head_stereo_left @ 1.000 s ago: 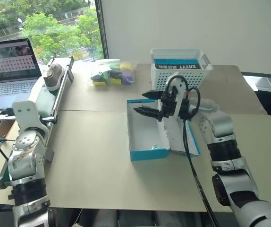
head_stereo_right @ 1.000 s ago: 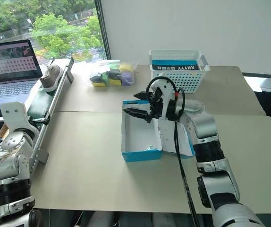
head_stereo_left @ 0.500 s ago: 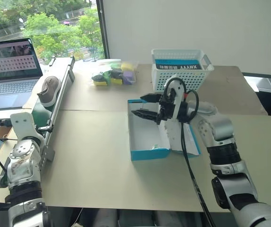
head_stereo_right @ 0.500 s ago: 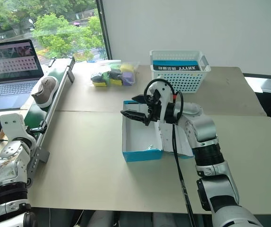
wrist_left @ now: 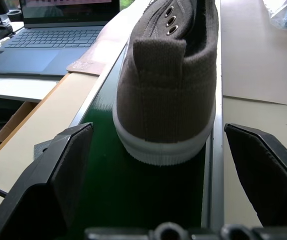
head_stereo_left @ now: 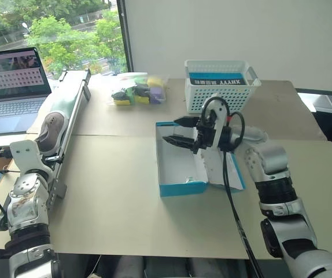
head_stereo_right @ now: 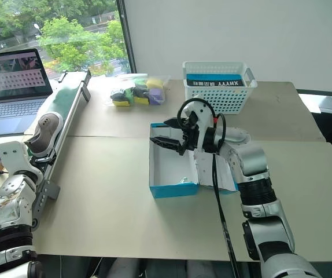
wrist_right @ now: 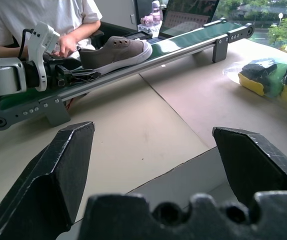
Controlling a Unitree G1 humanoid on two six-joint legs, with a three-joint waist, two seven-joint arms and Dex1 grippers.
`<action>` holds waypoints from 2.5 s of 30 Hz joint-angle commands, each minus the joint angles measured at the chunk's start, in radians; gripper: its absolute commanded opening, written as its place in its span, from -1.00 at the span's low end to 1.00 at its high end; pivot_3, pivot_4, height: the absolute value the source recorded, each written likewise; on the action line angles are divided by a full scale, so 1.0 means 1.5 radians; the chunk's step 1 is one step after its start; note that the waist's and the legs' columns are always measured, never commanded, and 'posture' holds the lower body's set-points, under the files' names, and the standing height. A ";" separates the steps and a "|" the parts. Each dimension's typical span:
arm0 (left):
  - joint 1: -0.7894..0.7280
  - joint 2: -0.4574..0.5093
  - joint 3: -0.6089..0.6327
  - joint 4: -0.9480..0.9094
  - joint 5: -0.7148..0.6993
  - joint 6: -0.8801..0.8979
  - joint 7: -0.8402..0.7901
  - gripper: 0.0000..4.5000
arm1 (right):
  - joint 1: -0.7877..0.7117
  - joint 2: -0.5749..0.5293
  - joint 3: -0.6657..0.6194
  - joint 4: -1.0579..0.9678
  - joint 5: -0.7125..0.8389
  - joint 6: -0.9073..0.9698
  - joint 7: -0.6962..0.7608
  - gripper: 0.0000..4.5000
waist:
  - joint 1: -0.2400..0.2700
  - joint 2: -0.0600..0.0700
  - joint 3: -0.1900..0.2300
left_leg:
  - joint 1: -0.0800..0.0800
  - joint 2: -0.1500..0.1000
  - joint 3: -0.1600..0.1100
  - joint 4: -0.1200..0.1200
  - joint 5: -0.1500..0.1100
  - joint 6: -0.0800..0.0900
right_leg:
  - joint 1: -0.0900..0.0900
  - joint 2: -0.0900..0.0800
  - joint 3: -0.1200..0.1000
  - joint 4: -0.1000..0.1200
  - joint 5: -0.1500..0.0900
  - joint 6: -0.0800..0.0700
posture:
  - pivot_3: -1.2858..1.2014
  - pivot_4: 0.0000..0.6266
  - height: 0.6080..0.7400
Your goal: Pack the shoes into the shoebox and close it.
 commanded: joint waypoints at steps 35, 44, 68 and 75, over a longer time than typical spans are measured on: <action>-0.119 -0.317 -0.405 -0.345 -0.079 0.067 -0.032 -0.02 | -0.101 0.088 -0.314 -0.012 0.289 0.354 -0.400 1.00 | -0.012 -0.002 0.001 | -0.004 0.000 0.000 0.003 0.000 0.000 | -0.001 0.001 0.001 0.000 0.000 0.000 | 0.03 -0.52 1.00; -0.151 -0.289 -0.377 -0.351 -0.078 0.076 -0.036 -0.02 | -0.085 0.059 -0.312 -0.014 0.291 0.344 -0.400 1.00 | -0.013 -0.002 0.001 | -0.004 0.000 0.000 0.004 0.000 0.000 | -0.001 0.001 0.001 0.000 0.000 0.000 | 0.03 -0.52 1.00; -0.179 -0.303 -0.382 -0.386 -0.076 0.095 -0.015 -0.02 | -0.075 0.047 -0.292 -0.010 0.297 0.345 -0.380 1.00 | -0.012 -0.002 0.001 | -0.004 0.000 0.000 0.004 0.000 0.000 | -0.001 0.001 0.001 0.000 0.000 0.000 | 0.03 -0.52 1.00; -0.170 -0.293 -0.371 -0.391 -0.075 0.108 -0.007 -0.02 | -0.068 0.035 -0.280 -0.028 0.315 0.377 -0.370 1.00 | -0.012 -0.002 0.001 | -0.004 0.000 0.000 0.004 0.000 0.000 | -0.001 0.001 0.001 0.000 0.000 0.000 | 0.03 -0.52 1.00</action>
